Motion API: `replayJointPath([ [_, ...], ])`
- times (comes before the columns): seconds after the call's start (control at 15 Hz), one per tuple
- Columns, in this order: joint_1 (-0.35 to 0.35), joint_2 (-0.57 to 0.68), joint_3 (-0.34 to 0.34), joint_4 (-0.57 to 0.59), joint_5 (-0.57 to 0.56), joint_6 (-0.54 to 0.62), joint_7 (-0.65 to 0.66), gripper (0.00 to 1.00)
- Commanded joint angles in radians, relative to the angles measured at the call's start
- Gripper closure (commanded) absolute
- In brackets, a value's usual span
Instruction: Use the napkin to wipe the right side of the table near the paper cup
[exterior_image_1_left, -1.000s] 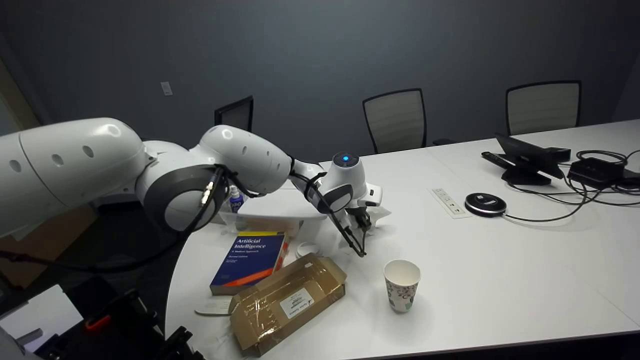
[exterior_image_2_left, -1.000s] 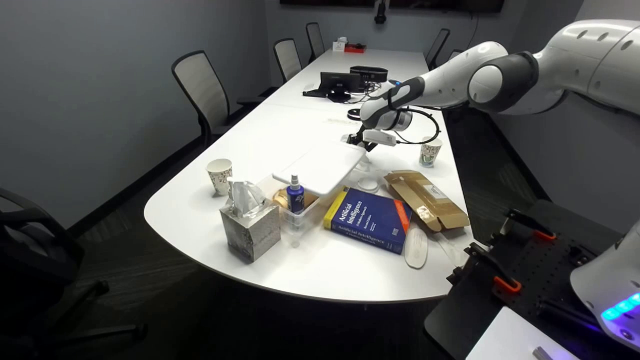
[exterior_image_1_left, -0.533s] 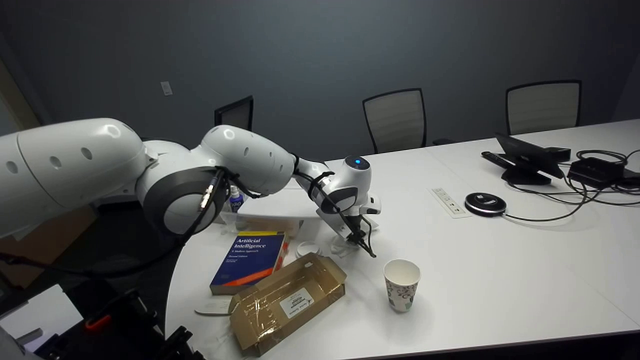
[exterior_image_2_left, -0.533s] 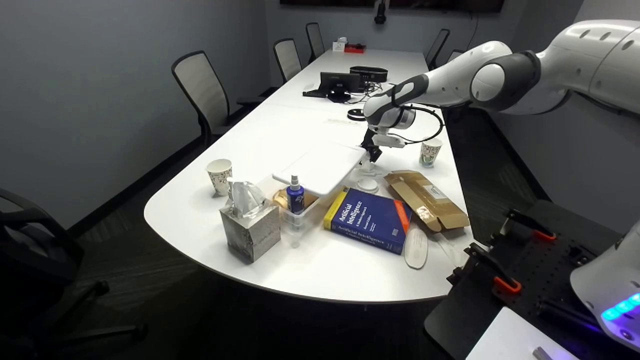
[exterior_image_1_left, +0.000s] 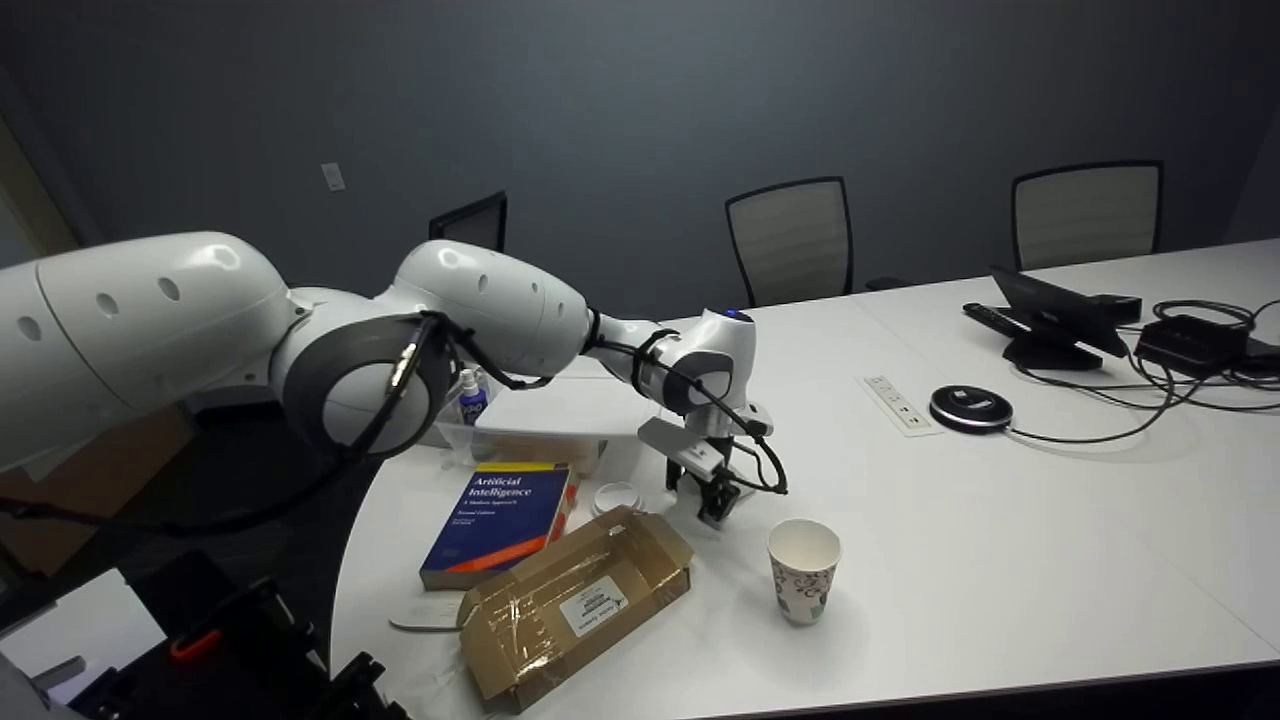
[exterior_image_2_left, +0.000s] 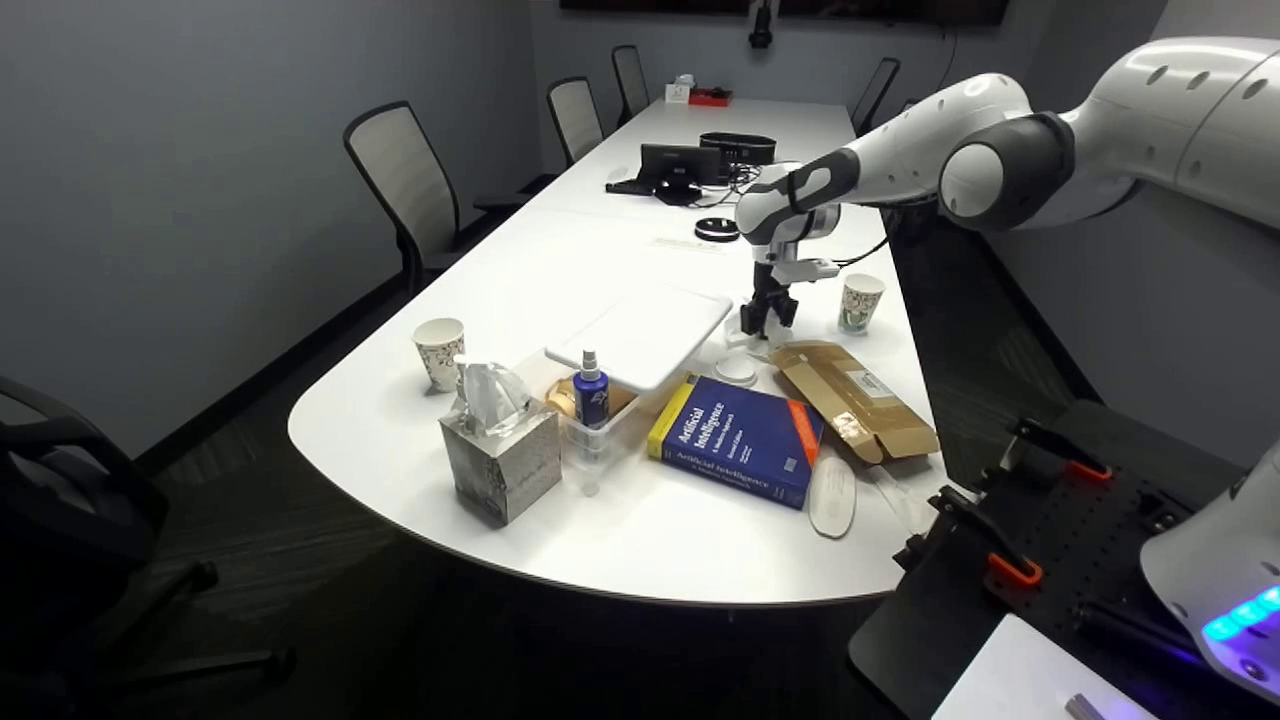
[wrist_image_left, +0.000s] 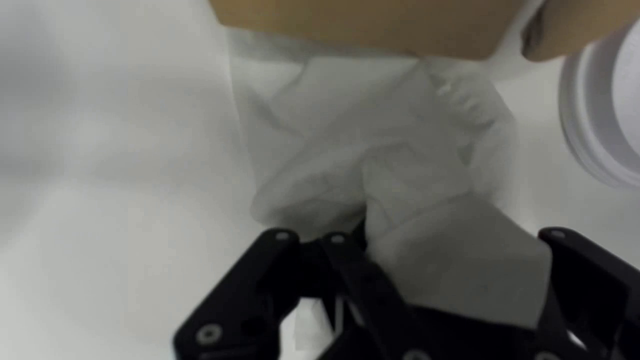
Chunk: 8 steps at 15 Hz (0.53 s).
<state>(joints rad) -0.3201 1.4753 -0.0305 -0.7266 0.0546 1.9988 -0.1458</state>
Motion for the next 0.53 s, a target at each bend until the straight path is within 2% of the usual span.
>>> replayJointPath([
  [0.0,0.045,0.0,-0.097,0.007,-0.083,-0.086,0.089,0.97],
  [0.2,0.079,0.001,-0.161,-0.005,-0.164,-0.104,0.169,0.97],
  [0.47,0.13,0.006,-0.229,-0.023,-0.271,-0.014,0.322,0.97],
])
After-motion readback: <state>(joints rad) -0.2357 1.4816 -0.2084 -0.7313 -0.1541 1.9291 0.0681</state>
